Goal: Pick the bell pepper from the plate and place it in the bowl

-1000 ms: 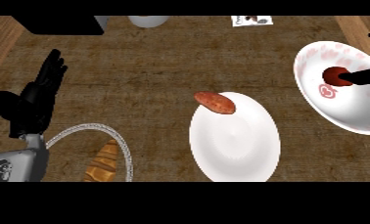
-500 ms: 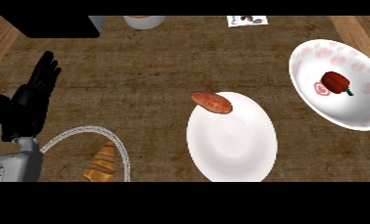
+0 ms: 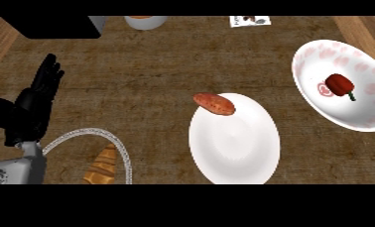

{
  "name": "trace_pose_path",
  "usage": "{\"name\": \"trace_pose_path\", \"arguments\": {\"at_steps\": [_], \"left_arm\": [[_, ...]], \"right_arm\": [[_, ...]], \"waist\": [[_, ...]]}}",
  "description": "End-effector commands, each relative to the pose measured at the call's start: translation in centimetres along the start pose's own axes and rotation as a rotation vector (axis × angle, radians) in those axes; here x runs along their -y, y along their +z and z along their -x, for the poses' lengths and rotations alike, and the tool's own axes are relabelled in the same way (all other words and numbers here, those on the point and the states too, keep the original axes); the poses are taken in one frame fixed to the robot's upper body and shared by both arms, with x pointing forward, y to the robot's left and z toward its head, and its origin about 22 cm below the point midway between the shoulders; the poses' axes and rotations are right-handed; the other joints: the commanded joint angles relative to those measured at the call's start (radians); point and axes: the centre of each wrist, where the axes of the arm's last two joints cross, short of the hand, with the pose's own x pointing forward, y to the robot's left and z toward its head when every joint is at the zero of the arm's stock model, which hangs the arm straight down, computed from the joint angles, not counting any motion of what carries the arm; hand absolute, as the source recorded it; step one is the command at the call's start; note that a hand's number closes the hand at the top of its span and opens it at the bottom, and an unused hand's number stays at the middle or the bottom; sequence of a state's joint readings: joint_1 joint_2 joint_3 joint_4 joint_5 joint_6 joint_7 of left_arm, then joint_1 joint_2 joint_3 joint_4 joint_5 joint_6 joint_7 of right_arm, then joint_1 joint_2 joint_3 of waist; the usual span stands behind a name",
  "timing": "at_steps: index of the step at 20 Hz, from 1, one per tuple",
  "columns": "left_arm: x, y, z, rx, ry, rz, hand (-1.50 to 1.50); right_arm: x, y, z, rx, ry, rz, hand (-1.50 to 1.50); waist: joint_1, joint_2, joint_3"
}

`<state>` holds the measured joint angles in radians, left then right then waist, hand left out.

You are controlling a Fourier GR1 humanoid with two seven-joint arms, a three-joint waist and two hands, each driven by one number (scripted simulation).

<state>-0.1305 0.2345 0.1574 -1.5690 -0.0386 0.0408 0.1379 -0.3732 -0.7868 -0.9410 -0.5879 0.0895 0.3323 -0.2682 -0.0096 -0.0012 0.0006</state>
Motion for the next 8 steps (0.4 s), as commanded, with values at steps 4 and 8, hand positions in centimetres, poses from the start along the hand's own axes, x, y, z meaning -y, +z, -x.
{"name": "trace_pose_path", "arguments": {"at_steps": [4,8], "left_arm": [[1.1,1.1,-0.5,0.005,-0.013,0.018,0.0],[2.0,-0.5,-0.9,-0.004,0.006,0.014,0.0]], "right_arm": [[5.7,3.7,2.0,0.047,-0.101,-0.053,-1.5],[7.4,3.3,-0.1,0.106,-0.151,-0.091,-1.5]], "waist": [[0.009,0.0,0.0],[0.005,0.0,0.0]]}}
